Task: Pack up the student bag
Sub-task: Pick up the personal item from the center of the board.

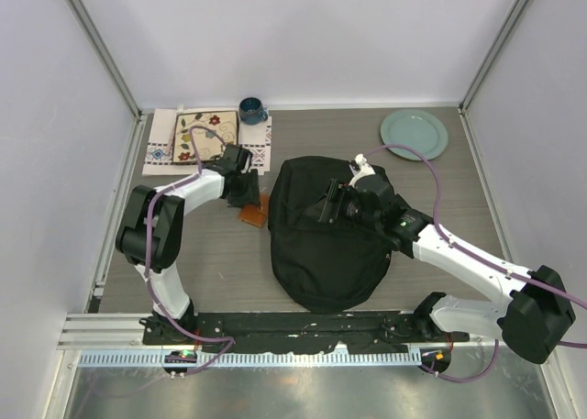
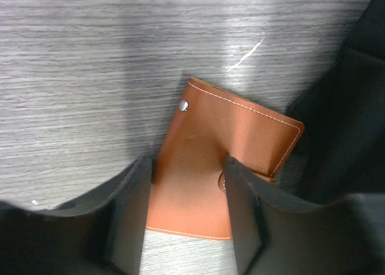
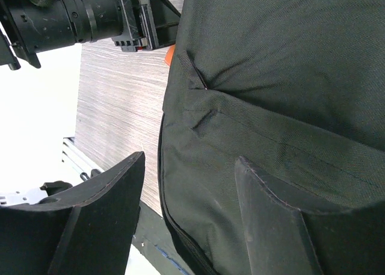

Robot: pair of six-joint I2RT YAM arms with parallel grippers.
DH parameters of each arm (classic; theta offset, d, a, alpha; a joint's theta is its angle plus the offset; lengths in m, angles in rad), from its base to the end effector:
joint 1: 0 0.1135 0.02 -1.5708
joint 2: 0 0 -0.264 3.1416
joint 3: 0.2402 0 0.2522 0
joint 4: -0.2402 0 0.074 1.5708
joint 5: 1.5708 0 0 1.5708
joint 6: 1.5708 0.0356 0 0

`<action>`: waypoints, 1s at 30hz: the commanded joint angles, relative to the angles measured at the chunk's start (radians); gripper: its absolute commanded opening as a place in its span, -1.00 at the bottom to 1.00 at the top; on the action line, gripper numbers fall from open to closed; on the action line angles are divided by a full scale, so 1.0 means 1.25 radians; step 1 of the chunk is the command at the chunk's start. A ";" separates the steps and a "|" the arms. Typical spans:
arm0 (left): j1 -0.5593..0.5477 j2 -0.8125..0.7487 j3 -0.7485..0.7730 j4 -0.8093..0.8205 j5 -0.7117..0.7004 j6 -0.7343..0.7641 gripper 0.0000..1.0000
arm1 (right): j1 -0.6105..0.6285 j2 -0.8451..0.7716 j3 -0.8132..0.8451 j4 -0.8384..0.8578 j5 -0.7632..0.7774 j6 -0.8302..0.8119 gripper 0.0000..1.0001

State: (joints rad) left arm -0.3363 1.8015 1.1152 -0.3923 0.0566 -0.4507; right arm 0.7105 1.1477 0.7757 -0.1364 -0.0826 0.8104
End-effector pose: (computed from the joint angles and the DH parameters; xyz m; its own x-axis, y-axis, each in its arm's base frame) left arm 0.3388 -0.1206 0.1652 -0.9034 -0.1449 -0.4037 -0.0431 0.9671 -0.2507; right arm 0.1931 0.1700 0.2678 -0.7649 0.2945 -0.5729 -0.2183 0.7183 0.6606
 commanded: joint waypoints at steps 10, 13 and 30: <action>-0.072 0.105 -0.016 -0.038 -0.116 0.002 -1.00 | 0.002 -0.011 0.003 0.008 0.035 -0.005 0.33; -0.073 0.083 -0.017 -0.042 -0.126 0.007 -1.00 | 0.003 -0.010 0.004 0.005 0.037 -0.005 0.33; -0.072 -0.354 0.142 -0.290 -0.123 -0.012 -1.00 | 0.003 -0.086 -0.022 0.081 -0.015 0.047 0.34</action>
State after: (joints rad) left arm -0.4252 1.4776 1.2293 -0.6987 -0.1600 -0.4400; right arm 0.7105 1.0767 0.7647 -0.1406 -0.0555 0.8284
